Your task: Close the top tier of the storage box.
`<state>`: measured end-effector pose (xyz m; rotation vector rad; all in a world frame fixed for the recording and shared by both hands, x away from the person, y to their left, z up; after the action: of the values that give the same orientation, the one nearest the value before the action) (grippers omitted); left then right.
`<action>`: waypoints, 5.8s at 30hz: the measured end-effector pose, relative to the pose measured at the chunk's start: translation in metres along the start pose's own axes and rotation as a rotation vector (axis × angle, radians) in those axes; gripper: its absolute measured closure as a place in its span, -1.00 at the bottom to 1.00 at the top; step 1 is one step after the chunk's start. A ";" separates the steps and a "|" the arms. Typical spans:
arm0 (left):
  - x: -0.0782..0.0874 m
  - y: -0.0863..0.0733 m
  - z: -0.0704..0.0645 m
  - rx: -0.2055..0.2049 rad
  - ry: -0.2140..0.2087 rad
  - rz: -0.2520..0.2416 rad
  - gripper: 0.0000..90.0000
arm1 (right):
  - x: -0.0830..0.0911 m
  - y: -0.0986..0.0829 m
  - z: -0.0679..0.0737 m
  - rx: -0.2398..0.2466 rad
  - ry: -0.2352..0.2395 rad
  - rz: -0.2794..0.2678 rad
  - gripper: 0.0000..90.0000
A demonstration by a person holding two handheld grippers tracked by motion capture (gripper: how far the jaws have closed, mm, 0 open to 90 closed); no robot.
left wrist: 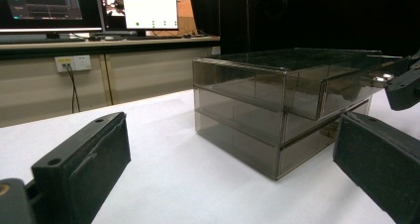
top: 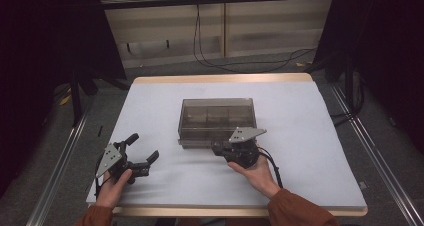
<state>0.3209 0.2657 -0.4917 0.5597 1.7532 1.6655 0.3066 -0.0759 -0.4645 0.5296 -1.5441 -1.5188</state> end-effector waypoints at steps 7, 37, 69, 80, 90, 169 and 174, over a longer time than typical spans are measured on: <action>0.000 0.000 0.000 -0.001 0.001 0.000 -0.98 | -0.001 0.000 -0.002 0.001 -0.004 -0.001 1.00; 0.000 0.000 0.000 0.000 -0.001 -0.003 -0.98 | -0.006 0.000 -0.011 -0.008 -0.024 0.003 1.00; 0.000 0.000 0.000 -0.005 -0.001 0.000 -0.98 | -0.013 0.002 -0.018 -0.011 -0.042 -0.001 1.00; 0.000 0.000 0.000 0.000 -0.004 -0.001 -0.98 | -0.014 0.001 -0.020 -0.011 -0.049 0.002 1.00; 0.000 0.000 0.000 0.000 -0.005 -0.001 -0.98 | -0.016 0.001 -0.022 -0.012 -0.063 -0.003 1.00; 0.000 0.000 -0.001 0.003 -0.003 -0.003 -0.98 | 0.111 -0.010 -0.041 -0.122 -0.181 -0.064 -0.45; 0.000 0.000 -0.001 0.001 -0.002 -0.004 -0.98 | 0.130 -0.021 -0.043 -0.121 -0.228 -0.058 -0.56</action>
<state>0.3203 0.2652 -0.4917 0.5579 1.7534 1.6608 0.2678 -0.2090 -0.4531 0.3428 -1.6062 -1.7544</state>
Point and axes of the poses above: each handheld gripper's, and its own axes: x roughly backward along the jaws, y roughly out of its top, z roughly to its left, the point moved 3 cm from there along -x, roughly forward along the jaws, and after that the axes turned 12 degrees about -z, right-handed, at the moved point
